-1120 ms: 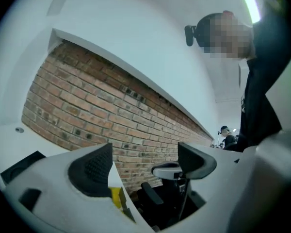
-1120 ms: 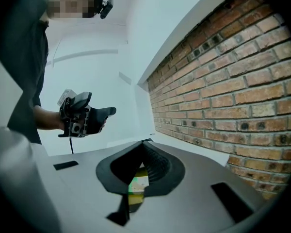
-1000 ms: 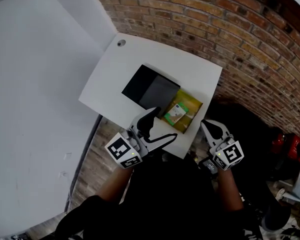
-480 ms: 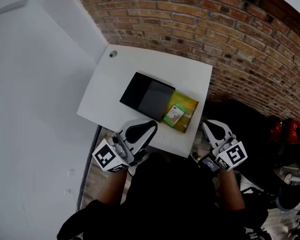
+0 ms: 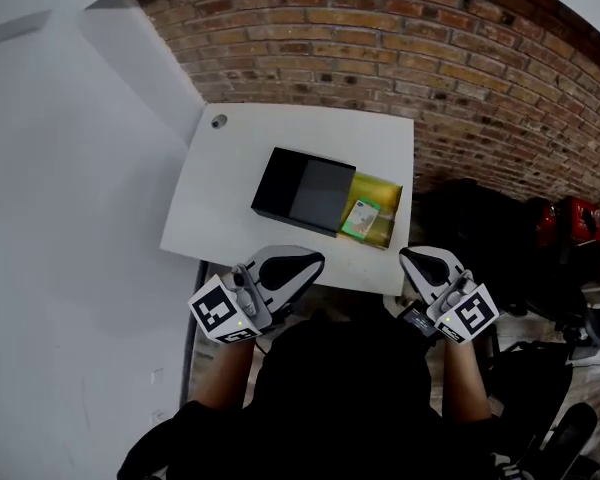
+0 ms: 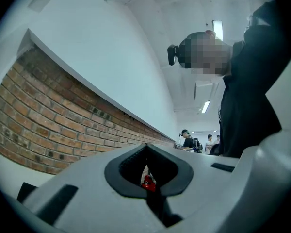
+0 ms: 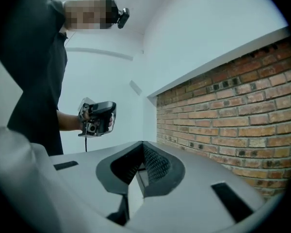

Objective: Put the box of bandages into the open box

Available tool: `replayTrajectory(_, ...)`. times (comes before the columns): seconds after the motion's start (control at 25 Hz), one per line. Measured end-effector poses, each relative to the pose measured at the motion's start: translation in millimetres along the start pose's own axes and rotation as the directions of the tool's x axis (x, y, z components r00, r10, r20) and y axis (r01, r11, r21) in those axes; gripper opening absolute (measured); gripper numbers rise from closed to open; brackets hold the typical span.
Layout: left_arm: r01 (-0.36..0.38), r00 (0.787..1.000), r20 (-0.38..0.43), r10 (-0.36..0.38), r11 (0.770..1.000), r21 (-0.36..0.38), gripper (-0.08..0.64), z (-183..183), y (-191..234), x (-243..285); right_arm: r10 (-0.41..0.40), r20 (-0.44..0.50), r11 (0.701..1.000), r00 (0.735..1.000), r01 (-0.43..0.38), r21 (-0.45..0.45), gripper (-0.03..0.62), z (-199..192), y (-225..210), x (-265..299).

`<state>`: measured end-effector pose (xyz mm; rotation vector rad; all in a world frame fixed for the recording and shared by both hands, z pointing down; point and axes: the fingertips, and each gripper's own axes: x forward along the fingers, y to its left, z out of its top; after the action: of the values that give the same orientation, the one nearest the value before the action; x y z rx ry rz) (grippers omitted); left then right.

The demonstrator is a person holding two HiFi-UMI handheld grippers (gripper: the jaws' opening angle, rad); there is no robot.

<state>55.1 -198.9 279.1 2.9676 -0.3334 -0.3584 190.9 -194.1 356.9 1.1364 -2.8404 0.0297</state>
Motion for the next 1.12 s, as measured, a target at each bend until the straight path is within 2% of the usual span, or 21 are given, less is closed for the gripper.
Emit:
replayTrajectory(0.4, 0.111, 0.994, -0.015, -0.111, 0.994, -0.008, 0.014, 2, -29, -57, -0.07, 0.073, 0.996, 0.995, 0.066, 0.058, 0.005, 22, 83, -11)
replayTrajectory(0.52, 0.146, 0.989, -0.018, -0.146, 0.989, -0.007, 0.014, -6, -41, -64, -0.091, 0.076, 0.994, 0.993, 0.085, 0.073, 0.005, 19, 103, -19)
replayTrajectory(0.64, 0.168, 0.985, -0.036, -0.17, 0.985, -0.04, 0.014, -19, -52, -67, -0.11, 0.061, 0.991, 0.992, 0.105, 0.079, 0.005, 15, 121, -30)
replayTrajectory(0.96, 0.172, 0.978, -0.102, -0.182, 0.98, -0.099, 0.014, -51, -93, -68, -0.088, 0.055, 0.994, 0.995, 0.084, 0.076, 0.005, 15, 156, -60)
replayTrajectory(1.12, 0.159, 0.976, -0.127, -0.176, 0.978, -0.135, 0.014, -68, -129, -69, -0.065, 0.053, 0.995, 0.996, 0.061, 0.075, 0.005, 15, 178, -83)
